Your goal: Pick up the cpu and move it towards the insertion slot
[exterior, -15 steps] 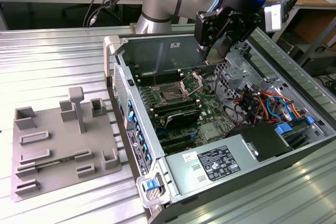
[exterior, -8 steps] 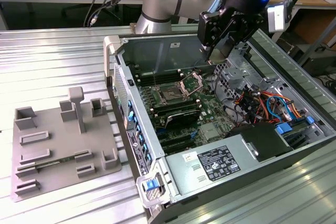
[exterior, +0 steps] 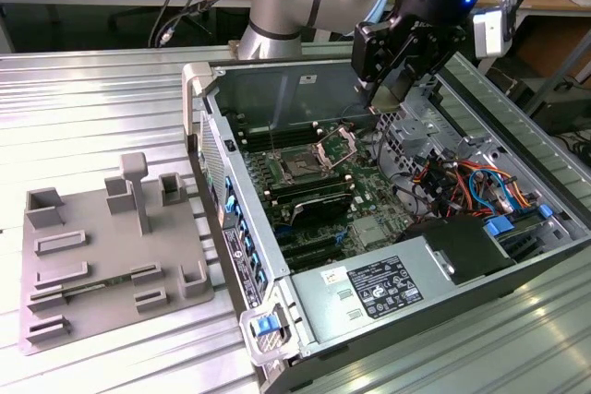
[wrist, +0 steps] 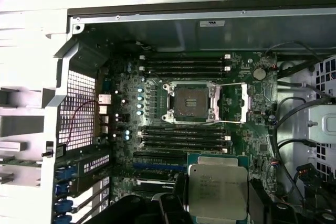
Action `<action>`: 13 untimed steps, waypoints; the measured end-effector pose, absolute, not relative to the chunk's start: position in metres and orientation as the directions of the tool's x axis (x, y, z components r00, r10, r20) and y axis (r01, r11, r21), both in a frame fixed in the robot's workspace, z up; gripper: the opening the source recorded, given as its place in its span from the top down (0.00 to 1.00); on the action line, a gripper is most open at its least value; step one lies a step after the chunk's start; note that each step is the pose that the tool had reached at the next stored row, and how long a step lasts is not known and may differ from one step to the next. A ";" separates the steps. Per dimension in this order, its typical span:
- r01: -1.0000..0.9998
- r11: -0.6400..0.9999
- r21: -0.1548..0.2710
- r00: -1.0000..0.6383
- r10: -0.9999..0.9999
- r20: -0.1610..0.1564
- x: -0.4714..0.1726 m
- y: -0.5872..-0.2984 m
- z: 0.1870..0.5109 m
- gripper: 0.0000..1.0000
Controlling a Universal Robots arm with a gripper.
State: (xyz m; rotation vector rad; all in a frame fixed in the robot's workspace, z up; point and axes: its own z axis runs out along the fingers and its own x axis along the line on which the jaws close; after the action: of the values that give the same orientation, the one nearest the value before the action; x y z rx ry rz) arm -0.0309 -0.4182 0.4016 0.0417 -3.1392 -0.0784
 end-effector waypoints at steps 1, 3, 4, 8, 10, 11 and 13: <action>-0.026 0.998 0.050 -1.000 -0.027 0.000 -0.031 -0.418 0.401 0.45; -0.027 0.998 0.050 -1.000 -0.027 0.000 -0.031 -0.416 0.401 0.45; -0.027 0.998 0.050 -1.000 -0.027 0.000 -0.030 -0.415 0.400 0.45; -0.027 0.998 0.050 -1.000 -0.027 0.000 -0.030 -0.411 0.399 0.45; -0.026 0.998 0.050 -1.000 -0.026 0.000 -0.029 -0.410 0.398 0.45; -0.026 0.998 0.050 -1.000 -0.027 0.000 -0.028 -0.409 0.397 0.45; -0.027 0.998 0.050 -1.000 -0.027 0.000 -0.028 -0.408 0.396 0.45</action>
State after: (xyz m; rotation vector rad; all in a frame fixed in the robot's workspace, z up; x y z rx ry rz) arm -0.0277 -0.4082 0.3964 0.0418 -3.1392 -0.0786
